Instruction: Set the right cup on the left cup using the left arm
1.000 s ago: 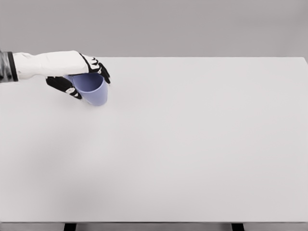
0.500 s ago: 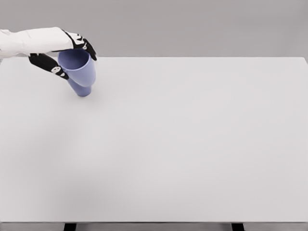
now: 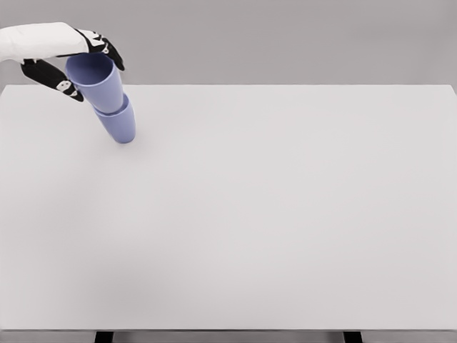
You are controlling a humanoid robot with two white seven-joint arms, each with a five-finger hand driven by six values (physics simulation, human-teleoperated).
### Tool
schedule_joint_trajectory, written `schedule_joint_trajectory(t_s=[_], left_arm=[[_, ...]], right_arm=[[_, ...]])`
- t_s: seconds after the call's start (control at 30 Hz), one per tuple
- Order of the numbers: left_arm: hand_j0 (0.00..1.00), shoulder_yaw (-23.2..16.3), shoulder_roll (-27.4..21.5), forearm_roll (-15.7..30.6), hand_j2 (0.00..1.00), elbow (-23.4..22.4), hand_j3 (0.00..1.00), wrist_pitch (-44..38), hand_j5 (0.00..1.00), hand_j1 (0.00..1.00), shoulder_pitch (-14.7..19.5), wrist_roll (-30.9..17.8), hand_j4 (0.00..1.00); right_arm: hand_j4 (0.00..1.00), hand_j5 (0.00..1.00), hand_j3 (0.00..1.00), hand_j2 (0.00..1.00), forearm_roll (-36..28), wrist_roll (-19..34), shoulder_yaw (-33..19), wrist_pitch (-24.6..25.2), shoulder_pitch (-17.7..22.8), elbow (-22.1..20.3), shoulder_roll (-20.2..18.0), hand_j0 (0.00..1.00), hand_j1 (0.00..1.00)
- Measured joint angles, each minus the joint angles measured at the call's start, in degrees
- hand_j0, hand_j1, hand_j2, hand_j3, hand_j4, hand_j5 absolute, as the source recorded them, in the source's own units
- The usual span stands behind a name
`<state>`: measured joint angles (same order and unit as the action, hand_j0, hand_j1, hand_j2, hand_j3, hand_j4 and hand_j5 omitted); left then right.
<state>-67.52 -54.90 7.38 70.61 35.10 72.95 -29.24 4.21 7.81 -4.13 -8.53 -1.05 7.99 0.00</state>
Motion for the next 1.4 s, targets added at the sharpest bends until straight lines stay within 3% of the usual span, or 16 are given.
schedule_joint_trajectory(t_s=[0.63,1.4], left_arm=[[0.61,0.2,7.7,-0.2,0.61,-12.7,0.61,0.0,0.61,0.61,0.5,-2.1,0.61],[0.62,0.2,8.5,0.0,0.62,-15.0,0.62,0.0,0.62,0.62,1.0,-2.0,0.62]], right_arm=[[1.0,1.0,1.0,1.0,0.0,0.0,0.0,0.0,0.0,0.0,0.0,1.0,1.0],[1.0,1.0,1.0,1.0,0.0,0.0,0.0,0.0,0.0,0.0,0.0,1.0,1.0]])
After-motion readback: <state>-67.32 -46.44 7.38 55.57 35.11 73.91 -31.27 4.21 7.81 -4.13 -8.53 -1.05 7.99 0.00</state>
